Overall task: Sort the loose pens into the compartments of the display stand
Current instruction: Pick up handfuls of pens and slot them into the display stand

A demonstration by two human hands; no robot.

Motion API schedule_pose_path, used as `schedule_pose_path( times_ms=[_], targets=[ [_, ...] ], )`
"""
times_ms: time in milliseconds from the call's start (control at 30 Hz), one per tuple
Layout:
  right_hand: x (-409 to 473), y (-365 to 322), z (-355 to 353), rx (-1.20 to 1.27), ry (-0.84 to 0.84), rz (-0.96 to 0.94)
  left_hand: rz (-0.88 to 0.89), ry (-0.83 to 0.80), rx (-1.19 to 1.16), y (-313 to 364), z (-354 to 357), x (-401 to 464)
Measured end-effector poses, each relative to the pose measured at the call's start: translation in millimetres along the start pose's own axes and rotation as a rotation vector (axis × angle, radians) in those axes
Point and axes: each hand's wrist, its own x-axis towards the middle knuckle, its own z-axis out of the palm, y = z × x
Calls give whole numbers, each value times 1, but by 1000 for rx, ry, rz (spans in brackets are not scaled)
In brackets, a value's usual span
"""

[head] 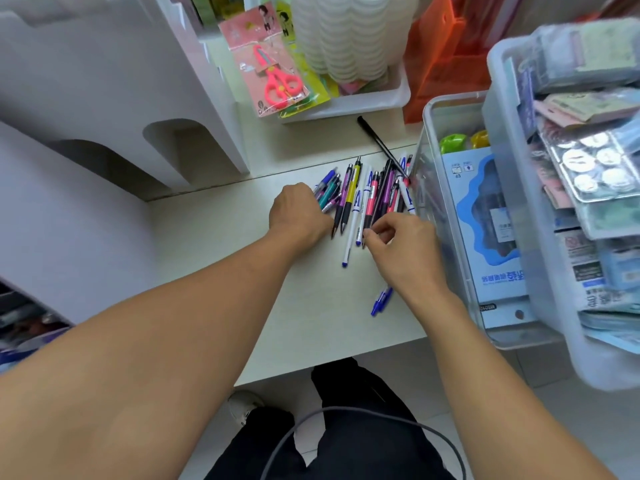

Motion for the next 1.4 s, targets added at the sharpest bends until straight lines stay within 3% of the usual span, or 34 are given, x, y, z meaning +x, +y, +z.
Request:
schedule_pose_path(
  times_ms=[100,233,367,500,600,700,833,1067,1400],
  targets=[
    [-4,-1,2,20,-50,-11,-17,-76,-54,-21,-9,-5],
    [-5,-15,9,129,-119,-18,-135,-250,-507,-62,-36,-32],
    [-10,-57,13,294,-193,-44,-15,-264,-844,-87,-82,-81],
    [-35,-140,6,490,-291,-148,77,-174,-887,-132,-134,-139],
    [-64,-211,3,624,-465,-274,99,-31,-905,-171,-165,-176],
    [-98,-270,11,571,-679,-394,103,102,-978,-202,-185,-205],
    [-128,-314,37,539,-852,-447,150,156,-1067,-236,-202,-227],
    [-151,-354,56,605,-848,-348,257,171,-1125,-271,-228,-237],
    [-147,-355,51,708,-809,-269,187,34,-1388,-272,-224,-233]
  ],
)
